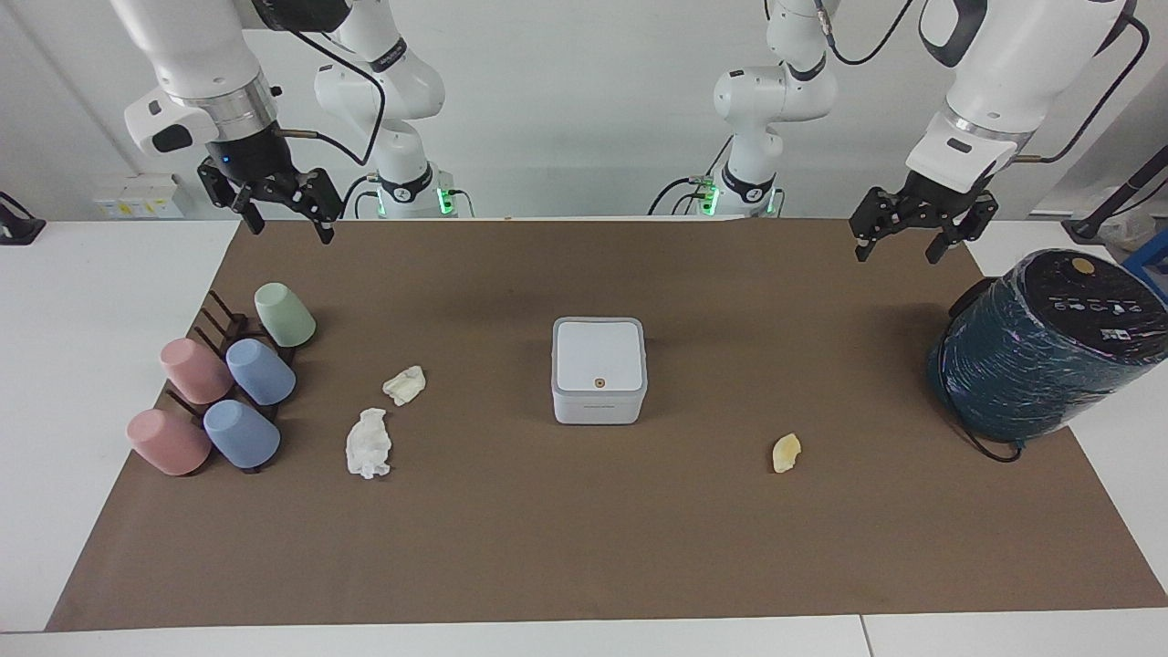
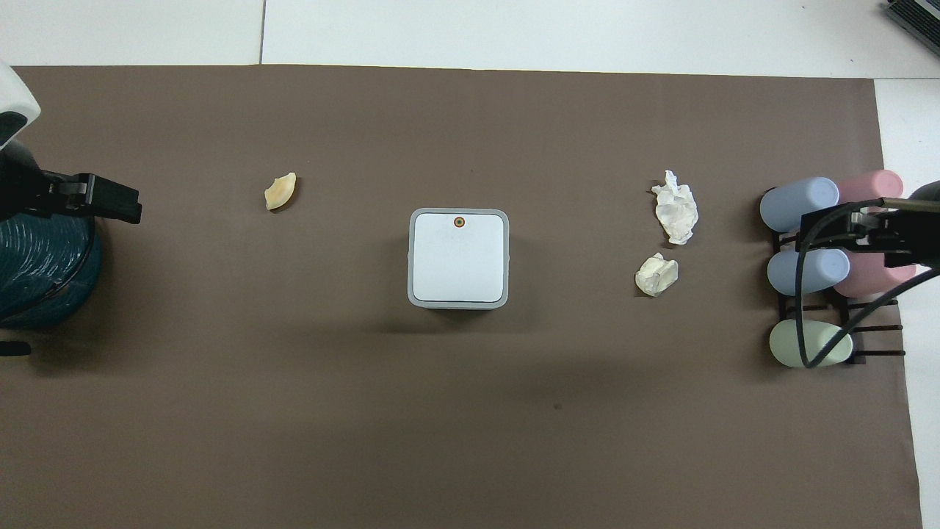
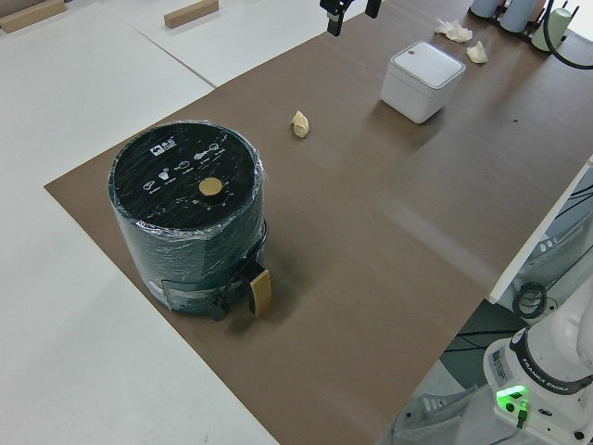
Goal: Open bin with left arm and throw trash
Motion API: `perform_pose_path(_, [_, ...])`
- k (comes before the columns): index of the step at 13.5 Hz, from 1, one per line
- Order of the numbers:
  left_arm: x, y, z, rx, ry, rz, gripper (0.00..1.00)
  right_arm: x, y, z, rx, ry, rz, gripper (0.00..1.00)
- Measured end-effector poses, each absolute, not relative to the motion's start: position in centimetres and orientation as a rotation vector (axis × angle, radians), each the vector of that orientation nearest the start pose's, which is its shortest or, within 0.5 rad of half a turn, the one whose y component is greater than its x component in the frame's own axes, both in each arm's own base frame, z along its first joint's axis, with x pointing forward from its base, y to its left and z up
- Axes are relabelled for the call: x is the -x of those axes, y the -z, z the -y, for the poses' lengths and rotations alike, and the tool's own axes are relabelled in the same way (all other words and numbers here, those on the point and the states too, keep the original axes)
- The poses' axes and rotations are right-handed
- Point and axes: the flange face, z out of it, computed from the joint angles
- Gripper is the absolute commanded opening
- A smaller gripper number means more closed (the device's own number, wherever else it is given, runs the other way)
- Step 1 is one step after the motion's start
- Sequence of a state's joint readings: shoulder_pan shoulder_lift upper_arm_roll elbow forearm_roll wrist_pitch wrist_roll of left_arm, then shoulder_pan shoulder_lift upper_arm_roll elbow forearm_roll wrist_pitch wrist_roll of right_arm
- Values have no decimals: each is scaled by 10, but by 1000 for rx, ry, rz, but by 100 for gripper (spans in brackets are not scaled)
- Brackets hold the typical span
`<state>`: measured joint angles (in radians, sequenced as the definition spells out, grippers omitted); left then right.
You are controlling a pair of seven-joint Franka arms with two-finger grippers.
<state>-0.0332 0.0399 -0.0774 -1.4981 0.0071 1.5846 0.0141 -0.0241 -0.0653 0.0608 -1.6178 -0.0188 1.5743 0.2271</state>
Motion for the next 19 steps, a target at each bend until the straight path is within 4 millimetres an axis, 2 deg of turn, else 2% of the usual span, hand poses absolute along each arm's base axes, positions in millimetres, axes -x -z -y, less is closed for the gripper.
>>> perform_pose_path(10, [-567,-637,61,3133,89,-195,100,-534,-638,-19,3147,39,-301,100])
perform_pose_path(15, [-575,-633,64,3131,191,-201,100,-534,-638,-19,3147,39,-301,100])
perform_pose_path(16, [-577,-629,65,3131,212,-202,91,-534,-638,-19,3147,39,-301,100])
perform_pose_path(18, [-577,-623,68,3130,226,-207,61,-534,-638,-19,3147,39,-301,100])
perform_pose_path(19, [-576,-621,70,3130,228,-204,51,-534,-638,-19,3147,39,-301,100])
